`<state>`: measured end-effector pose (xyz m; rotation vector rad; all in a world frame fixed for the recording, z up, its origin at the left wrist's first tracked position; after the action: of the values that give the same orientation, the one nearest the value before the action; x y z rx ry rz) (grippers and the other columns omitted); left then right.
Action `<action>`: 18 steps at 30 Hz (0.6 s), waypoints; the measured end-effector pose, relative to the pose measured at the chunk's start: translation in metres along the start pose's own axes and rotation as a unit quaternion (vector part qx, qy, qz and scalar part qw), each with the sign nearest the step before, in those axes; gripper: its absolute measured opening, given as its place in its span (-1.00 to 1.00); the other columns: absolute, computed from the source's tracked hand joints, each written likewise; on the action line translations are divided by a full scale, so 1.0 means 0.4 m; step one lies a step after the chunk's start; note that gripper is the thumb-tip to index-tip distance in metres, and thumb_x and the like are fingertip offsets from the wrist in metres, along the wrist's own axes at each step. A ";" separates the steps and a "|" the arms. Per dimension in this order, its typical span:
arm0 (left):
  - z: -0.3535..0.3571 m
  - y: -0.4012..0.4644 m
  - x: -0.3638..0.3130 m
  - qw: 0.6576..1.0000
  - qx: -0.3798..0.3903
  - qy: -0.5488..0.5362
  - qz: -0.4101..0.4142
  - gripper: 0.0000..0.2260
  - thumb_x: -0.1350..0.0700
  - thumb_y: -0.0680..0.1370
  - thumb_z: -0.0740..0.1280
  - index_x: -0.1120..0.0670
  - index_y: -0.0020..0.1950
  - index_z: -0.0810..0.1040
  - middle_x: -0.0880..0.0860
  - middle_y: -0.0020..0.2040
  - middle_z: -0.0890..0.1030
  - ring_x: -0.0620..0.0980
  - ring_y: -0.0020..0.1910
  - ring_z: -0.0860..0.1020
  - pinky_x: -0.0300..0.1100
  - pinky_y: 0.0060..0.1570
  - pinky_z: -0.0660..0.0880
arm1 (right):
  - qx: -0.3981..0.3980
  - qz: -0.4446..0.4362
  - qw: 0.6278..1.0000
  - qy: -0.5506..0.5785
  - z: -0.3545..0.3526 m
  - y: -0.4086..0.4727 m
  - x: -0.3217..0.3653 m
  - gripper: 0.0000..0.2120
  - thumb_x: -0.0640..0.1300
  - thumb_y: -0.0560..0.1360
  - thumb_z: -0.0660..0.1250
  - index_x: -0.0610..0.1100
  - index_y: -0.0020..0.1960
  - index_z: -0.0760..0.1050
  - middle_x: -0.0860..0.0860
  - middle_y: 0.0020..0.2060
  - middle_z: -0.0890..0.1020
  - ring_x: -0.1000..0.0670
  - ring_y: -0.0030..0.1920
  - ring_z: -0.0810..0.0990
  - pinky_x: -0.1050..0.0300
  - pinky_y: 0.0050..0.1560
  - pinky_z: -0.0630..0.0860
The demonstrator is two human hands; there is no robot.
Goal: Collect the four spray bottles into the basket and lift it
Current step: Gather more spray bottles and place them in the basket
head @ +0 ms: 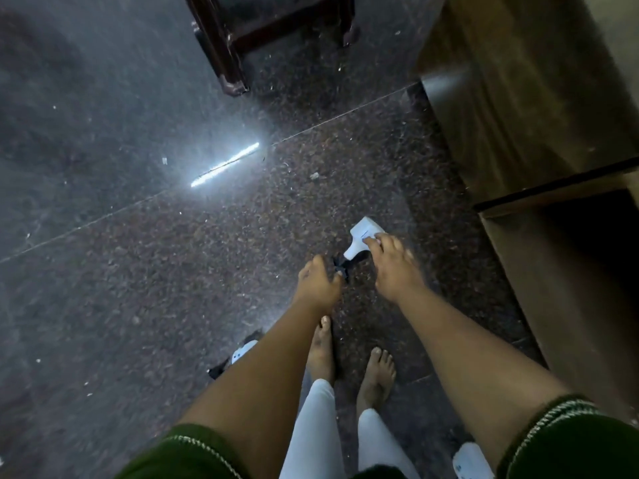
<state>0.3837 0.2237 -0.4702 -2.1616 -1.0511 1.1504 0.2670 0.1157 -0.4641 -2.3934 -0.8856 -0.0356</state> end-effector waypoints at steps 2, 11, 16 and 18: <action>0.032 0.080 0.020 1.000 0.010 0.003 0.001 -0.65 0.04 0.58 0.23 0.21 0.29 0.33 0.22 0.29 0.44 0.20 0.29 0.38 0.00 0.18 0.35 | 0.013 -0.011 0.999 -0.029 0.059 0.061 -0.017 -0.23 -0.29 0.35 0.40 -0.04 0.46 0.14 -0.06 0.42 0.24 -0.12 0.43 0.20 -0.06 0.35 0.28; 0.128 0.351 0.049 0.998 0.041 0.040 0.038 -0.65 0.08 0.59 0.22 0.21 0.31 0.31 0.23 0.28 0.41 0.20 0.28 0.36 -0.06 0.08 0.32 | 0.073 -0.074 0.986 -0.129 0.265 0.283 -0.063 -0.28 -0.32 0.49 0.26 -0.08 0.54 -0.01 -0.06 0.56 -0.01 -0.08 0.55 -0.06 -0.06 0.51 0.06; 0.121 0.440 0.046 0.997 0.030 0.045 0.049 -0.53 0.04 0.60 0.20 0.18 0.45 0.21 0.22 0.38 0.37 0.19 0.35 0.32 0.00 0.21 0.34 | 0.092 -0.119 0.963 -0.223 0.321 0.382 -0.074 -0.33 -0.23 0.56 0.20 -0.11 0.54 -0.08 -0.08 0.56 -0.04 -0.10 0.55 -0.12 -0.08 0.53 -0.02; 0.127 0.455 0.050 0.998 0.032 0.037 0.050 -0.53 0.04 0.60 0.20 0.17 0.46 0.20 0.21 0.40 0.35 0.18 0.37 0.32 0.00 0.25 0.33 | 0.109 -0.131 0.952 -0.253 0.348 0.399 -0.080 -0.36 -0.19 0.58 0.17 -0.10 0.54 -0.09 -0.08 0.56 -0.04 -0.11 0.55 -0.12 -0.10 0.53 -0.03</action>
<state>0.4220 0.1340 -0.6335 -2.2098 -0.8708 1.1246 0.3148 0.0732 -0.6685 -2.0899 -1.3569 0.5683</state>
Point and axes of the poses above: each hand's wrist, its own y-axis towards the middle knuckle, its own z-axis out of the palm, x = y × z, the point moved 8 cm from there along y, towards the middle knuckle
